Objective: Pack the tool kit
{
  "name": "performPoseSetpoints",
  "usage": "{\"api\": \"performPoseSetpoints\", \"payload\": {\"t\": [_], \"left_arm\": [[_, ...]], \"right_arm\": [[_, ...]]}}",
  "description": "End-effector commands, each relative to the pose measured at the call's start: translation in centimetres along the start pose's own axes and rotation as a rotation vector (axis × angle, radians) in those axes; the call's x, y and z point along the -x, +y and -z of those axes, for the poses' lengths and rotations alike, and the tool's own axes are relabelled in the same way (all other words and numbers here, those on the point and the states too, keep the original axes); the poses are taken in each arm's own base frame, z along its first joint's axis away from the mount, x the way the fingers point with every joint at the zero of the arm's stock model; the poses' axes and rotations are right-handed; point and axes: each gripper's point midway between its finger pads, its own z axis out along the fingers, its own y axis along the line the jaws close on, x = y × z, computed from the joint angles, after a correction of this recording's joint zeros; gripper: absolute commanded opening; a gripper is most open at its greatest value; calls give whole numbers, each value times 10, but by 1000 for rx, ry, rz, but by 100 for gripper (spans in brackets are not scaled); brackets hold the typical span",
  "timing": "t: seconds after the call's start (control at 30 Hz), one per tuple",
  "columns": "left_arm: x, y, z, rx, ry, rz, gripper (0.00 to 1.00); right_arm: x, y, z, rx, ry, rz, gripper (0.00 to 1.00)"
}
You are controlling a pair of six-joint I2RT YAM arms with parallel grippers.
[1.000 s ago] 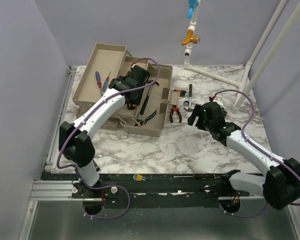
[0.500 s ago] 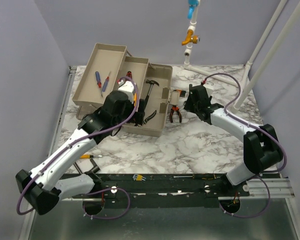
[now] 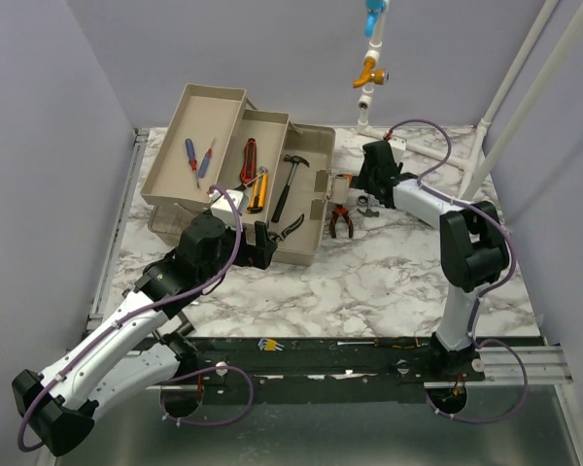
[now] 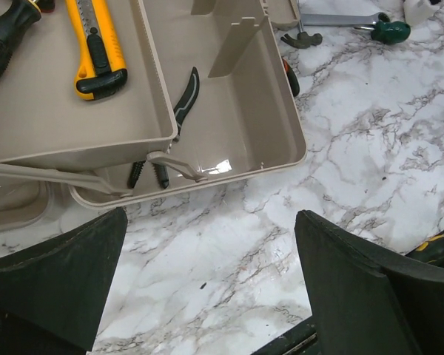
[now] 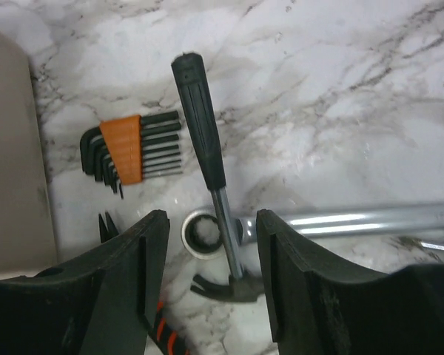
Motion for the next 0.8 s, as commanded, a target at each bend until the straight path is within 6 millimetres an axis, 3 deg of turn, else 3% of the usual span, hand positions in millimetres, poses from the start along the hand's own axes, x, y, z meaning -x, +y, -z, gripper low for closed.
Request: {"api": "performPoseSetpoints", "payload": {"t": [0.0,0.23,0.3,0.33,0.5,0.57,0.77], "left_arm": [[7,-14,4,-88,-73,42,98],[6,-7,3,-54,-75,30,97],[7,-7,3,-52,-81,25,96],[8,-7,2,-52,-82,22,96],[10,-8,0,-49,-76,19,96],[10,-10,-2,-59,-77,25,95],[0,-21,-16,-116,-55,76,95]], "right_arm": [[-1,12,-30,31,35,25,57],[-17,5,-60,-29,77,29,53],[-20,1,-64,-40,81,23,46],[-20,0,-64,-37,81,21,38],[0,-3,-44,-28,25,6,6],[12,-4,-30,-12,-5,-10,1],[31,0,19,111,-69,-59,1]]}}
